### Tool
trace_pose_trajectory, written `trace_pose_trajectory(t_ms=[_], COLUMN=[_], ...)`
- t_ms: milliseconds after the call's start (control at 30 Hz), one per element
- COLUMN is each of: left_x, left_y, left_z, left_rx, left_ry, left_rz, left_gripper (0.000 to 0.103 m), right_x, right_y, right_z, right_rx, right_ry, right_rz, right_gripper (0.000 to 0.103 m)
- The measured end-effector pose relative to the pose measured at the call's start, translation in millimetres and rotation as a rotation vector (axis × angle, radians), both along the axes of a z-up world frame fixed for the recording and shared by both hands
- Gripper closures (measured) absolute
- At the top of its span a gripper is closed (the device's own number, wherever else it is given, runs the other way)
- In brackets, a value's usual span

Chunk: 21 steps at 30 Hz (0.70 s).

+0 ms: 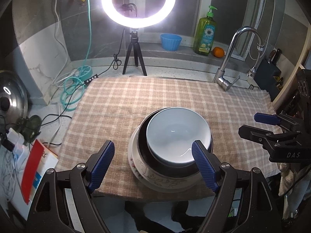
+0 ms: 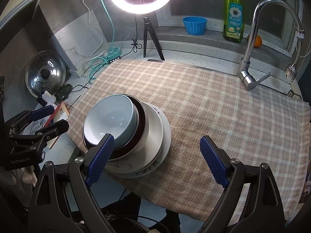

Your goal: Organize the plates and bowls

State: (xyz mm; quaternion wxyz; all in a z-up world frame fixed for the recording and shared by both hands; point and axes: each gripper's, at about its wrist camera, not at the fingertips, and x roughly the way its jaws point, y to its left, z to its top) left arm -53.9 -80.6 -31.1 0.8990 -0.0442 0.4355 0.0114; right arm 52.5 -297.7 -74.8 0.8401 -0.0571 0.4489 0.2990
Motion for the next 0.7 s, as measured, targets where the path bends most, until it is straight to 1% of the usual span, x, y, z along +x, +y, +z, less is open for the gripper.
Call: trace_pose_trajectory(t_ms=[700], left_x=[-2.2], left_y=[-0.5], left_z=[0.7], left_rx=[0.012], left_ry=[0.0], left_rz=[-0.005], left_gripper=[0.021], right_x=[-1.8], right_y=[-2.4], right_z=[-4.3], right_rx=[0.016], right_ry=[0.025], right_rz=[-0.022], right_gripper=[0.011])
